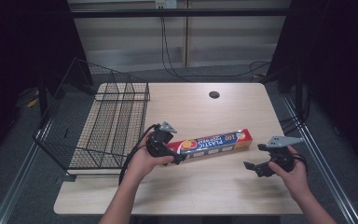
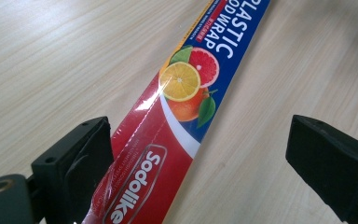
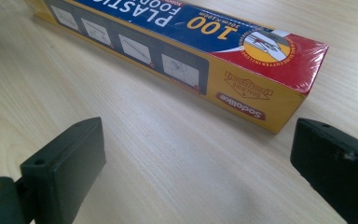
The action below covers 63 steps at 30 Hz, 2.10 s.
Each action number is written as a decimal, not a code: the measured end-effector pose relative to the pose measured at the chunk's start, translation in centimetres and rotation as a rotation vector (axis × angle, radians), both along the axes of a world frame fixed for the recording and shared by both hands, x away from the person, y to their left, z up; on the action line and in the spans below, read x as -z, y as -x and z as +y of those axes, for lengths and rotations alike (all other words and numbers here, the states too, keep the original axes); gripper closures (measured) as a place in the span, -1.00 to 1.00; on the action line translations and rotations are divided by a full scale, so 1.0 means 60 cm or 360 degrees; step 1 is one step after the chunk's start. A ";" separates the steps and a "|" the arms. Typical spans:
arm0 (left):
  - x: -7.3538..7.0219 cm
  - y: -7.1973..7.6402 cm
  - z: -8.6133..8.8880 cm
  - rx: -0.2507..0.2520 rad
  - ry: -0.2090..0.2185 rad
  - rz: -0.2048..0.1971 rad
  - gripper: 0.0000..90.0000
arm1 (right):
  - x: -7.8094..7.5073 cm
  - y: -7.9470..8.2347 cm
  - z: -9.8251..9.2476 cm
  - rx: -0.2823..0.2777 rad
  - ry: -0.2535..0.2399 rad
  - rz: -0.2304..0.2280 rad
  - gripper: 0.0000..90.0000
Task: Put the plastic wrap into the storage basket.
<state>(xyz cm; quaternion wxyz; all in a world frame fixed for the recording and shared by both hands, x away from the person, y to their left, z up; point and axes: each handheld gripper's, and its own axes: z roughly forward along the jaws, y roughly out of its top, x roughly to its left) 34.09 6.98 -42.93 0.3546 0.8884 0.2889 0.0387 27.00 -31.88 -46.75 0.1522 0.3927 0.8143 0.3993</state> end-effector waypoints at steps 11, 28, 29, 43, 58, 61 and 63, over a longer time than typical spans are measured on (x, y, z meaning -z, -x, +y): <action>0.002 0.006 -0.008 0.0004 0.0005 -0.0006 -0.86 | -0.003 -0.008 0.002 -0.0023 0.0006 -0.0020 -0.93; -0.019 -0.035 -0.083 0.0265 -0.0036 -0.0042 -0.91 | -0.007 -0.004 -0.010 0.0002 -0.0037 -0.0037 -0.93; -0.017 -0.037 -0.091 0.0245 -0.0039 -0.0015 -0.92 | -0.006 -0.004 -0.010 -0.0002 -0.0035 -0.0037 -0.93; 0.027 -0.076 -0.143 0.0412 -0.0185 0.0011 -0.74 | -0.008 -0.004 -0.011 -0.0002 -0.0043 -0.0034 -0.93; 0.048 -0.092 -0.185 0.0452 -0.0281 0.0073 -0.50 | -0.011 -0.003 -0.014 -0.0006 -0.0061 -0.0038 -0.93; 0.055 -0.091 -0.190 0.0470 -0.0313 0.0061 -0.42 | -0.011 -0.002 -0.013 -0.0013 -0.0059 -0.0040 -0.93; 0.056 -0.090 -0.192 0.0459 -0.0312 0.0065 -0.38 | -0.012 -0.002 -0.013 -0.0013 -0.0063 -0.0044 -0.93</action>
